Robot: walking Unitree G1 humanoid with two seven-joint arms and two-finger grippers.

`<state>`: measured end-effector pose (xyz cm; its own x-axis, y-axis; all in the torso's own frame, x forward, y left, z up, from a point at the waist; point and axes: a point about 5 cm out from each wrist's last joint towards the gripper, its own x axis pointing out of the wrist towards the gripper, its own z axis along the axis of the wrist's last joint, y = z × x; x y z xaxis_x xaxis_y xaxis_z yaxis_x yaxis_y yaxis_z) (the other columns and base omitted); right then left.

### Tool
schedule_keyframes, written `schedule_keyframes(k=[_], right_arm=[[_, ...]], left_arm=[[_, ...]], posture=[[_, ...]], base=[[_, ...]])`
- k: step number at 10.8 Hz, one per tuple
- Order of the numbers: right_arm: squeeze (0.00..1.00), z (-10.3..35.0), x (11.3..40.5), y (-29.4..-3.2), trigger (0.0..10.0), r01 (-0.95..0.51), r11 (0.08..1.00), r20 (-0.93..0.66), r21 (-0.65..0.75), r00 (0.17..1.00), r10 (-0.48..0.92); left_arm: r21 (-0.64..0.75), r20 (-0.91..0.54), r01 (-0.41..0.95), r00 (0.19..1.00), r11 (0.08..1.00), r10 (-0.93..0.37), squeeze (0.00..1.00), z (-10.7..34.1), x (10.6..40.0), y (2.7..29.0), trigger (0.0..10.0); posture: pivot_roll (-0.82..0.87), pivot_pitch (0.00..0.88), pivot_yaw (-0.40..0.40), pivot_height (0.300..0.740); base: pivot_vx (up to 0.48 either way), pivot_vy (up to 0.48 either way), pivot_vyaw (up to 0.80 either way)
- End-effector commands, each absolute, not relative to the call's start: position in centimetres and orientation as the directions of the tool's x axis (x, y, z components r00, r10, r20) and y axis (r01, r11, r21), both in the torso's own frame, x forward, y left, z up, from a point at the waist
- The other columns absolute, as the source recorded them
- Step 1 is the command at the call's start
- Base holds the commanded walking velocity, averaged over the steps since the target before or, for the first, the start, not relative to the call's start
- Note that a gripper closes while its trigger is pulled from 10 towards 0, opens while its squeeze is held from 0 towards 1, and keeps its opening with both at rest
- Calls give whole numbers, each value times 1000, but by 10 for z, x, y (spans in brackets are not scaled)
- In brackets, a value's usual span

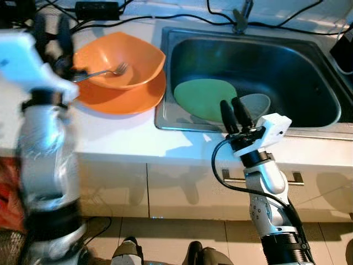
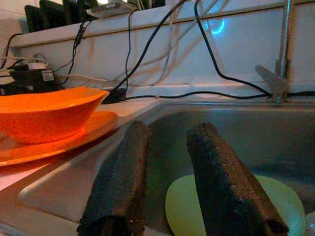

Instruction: Kitchen organization

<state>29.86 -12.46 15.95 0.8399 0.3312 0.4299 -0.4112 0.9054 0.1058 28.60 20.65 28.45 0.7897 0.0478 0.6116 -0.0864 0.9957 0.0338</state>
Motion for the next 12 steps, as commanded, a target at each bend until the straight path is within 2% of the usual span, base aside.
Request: schedule_keyframes(k=[1,8,12], right_arm=[[0,140,297,-126,10000,-405,903,347,140,875,339],[0,139,298,-127,10000,-405,904,341,137,876,341],[0,140,298,-127,10000,-403,905,342,135,877,339]], left_arm=[[57,607,-69,794,996,20,0,281,283,204,10000],[-6,464,-120,879,993,109,0,230,279,220,10000],[-65,431,-56,899,996,79,0,223,294,209,10000]], posture=[[202,179,-76,740],[193,194,-89,740],[184,195,-89,740]], base=[[0,0,0],[0,0,0],[0,0,0]])
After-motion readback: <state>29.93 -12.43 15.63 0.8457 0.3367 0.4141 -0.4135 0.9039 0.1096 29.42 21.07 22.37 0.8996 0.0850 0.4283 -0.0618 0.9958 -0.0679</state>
